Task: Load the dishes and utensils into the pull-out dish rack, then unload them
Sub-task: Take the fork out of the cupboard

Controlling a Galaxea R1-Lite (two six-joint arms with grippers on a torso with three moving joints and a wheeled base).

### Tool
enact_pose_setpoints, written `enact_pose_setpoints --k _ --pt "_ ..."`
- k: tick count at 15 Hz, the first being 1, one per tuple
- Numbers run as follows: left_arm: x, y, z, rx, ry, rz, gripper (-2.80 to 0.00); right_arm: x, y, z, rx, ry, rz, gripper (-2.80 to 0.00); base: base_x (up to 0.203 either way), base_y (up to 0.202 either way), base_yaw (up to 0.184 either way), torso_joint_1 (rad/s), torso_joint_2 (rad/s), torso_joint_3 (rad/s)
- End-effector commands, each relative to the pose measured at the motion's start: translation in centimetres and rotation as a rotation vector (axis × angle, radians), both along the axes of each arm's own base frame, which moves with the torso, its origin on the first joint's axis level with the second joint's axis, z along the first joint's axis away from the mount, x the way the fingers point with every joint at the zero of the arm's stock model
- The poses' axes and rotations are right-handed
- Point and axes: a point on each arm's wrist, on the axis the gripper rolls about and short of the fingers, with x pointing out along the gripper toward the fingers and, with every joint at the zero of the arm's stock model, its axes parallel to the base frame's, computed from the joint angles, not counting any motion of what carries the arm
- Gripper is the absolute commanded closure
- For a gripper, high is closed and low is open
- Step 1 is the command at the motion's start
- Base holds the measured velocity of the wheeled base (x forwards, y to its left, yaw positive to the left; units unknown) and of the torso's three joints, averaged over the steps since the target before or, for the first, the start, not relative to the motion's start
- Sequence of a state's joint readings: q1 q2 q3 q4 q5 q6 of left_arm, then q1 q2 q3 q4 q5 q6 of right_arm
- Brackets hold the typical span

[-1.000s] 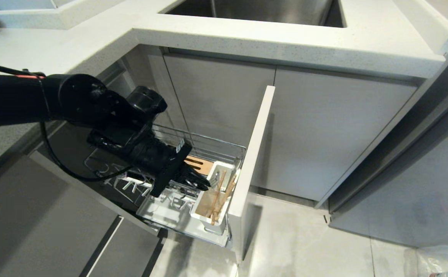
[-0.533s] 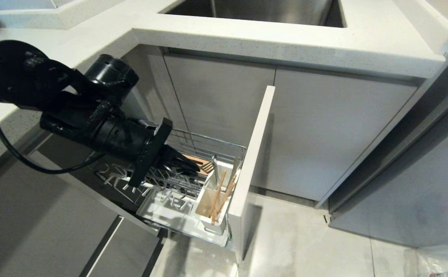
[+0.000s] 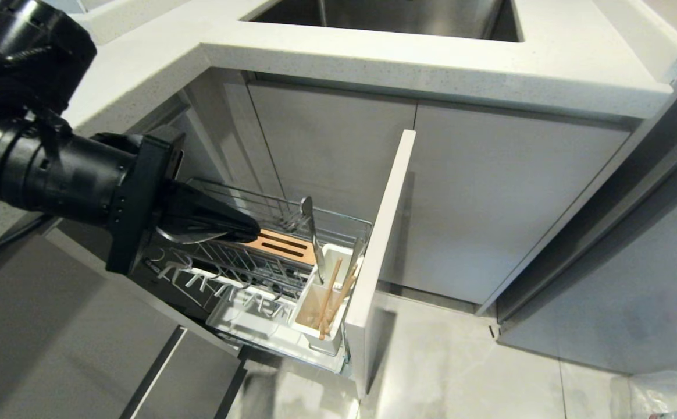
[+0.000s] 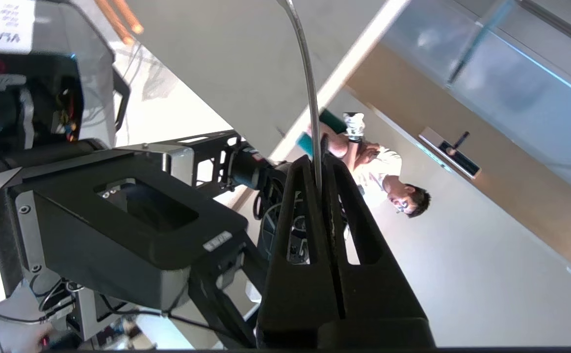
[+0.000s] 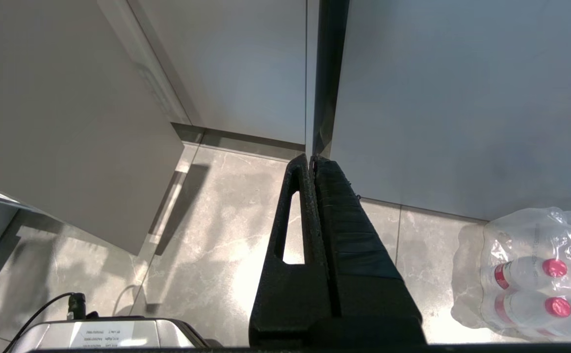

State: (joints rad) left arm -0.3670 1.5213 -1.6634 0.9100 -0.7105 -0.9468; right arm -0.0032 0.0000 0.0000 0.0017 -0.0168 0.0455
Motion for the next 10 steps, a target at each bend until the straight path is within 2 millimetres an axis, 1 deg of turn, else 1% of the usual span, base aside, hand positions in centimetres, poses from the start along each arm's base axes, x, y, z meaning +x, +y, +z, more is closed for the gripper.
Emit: enact_pose_setpoints --k 1,2,7,10 --pt "-1.5 0.6 0.9 -0.017 -0.03 0.001 0.0 0.0 0.0 0.0 -0.001 0.001 0.0 0.0 0.0 0.0 0.0 0.0 0.0 0.0" --pt "-1.8 0.7 1.0 -0.018 -0.031 0.0 0.0 0.0 0.0 0.0 0.0 0.001 0.0 0.0 0.0 0.0 0.0 0.0 0.0 0.0" --pt "-4.6 1.6 3.5 -0.092 -0.141 -0.056 0.0 0.0 0.0 0.0 -0.001 0.001 0.0 0.0 0.0 0.0 0.0 0.0 0.0 0.0" --pt "-5.4 1.8 4.2 -0.113 -0.173 -0.07 0.0 0.0 0.0 0.0 0.0 0.001 0.0 0.0 0.0 0.0 0.0 0.0 0.0 0.0"
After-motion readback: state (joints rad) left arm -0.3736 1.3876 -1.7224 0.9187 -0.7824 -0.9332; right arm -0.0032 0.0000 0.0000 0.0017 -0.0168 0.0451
